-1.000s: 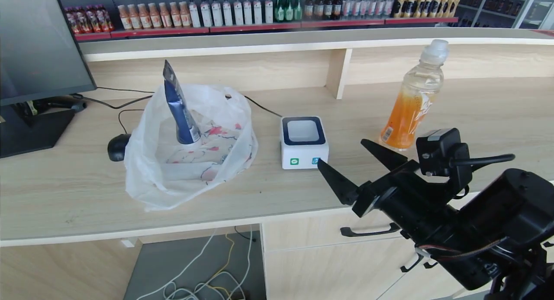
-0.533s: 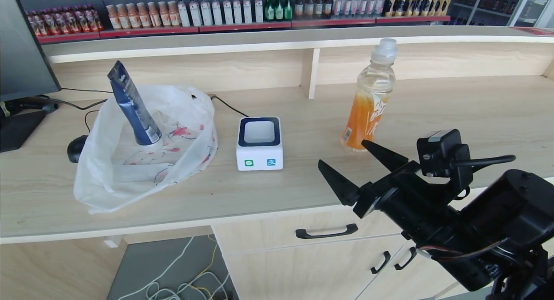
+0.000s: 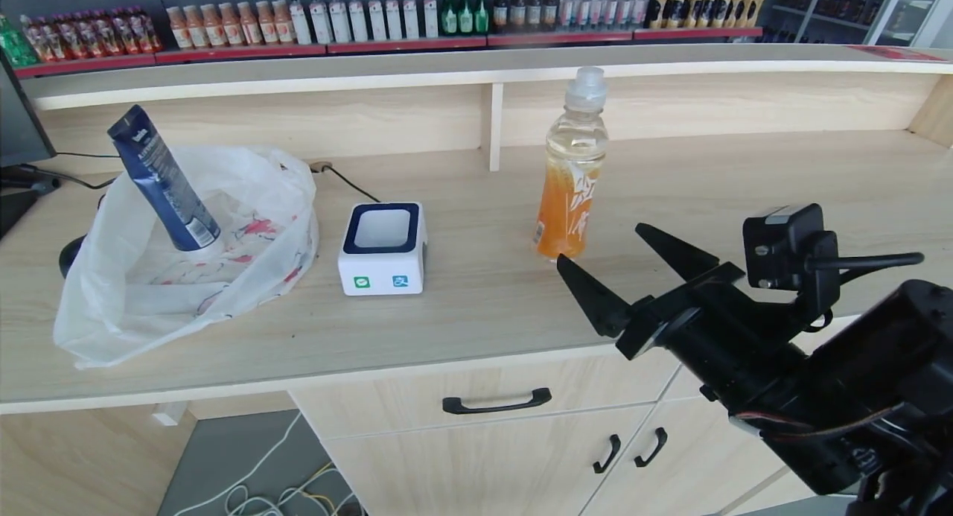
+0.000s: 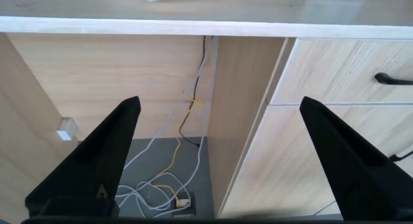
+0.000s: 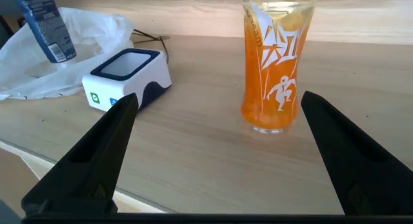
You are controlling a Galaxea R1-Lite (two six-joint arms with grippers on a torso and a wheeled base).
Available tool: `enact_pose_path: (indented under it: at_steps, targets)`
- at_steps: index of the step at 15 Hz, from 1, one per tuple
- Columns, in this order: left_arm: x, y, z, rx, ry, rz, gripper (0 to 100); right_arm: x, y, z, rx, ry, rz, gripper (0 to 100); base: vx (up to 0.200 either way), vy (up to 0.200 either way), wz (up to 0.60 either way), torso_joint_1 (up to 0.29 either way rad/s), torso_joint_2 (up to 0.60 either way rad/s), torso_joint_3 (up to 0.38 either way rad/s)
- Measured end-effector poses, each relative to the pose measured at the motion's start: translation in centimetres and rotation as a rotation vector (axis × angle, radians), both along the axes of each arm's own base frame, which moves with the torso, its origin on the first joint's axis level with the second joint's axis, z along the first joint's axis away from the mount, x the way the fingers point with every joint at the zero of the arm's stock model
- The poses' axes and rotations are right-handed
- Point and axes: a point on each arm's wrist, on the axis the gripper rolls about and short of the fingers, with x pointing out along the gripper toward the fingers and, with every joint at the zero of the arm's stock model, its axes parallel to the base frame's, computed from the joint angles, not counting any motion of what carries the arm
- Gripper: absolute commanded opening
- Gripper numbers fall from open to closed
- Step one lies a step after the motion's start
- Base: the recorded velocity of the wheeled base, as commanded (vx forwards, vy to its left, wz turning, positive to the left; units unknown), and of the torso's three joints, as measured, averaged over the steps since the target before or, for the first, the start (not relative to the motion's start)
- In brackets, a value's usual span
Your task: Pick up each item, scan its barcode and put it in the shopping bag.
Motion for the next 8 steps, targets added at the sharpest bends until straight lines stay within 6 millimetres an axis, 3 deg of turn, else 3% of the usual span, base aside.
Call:
enact_pose_path:
  at_steps: [8]
  targets:
    - [0.0, 0.0, 0.0, 0.0, -0.001, 0.001, 100, 1.8, 0.5, 1.5, -0.078, -0.008, -0.057, 100, 0.0, 0.0, 0.0, 0.0, 0.0, 0.0]
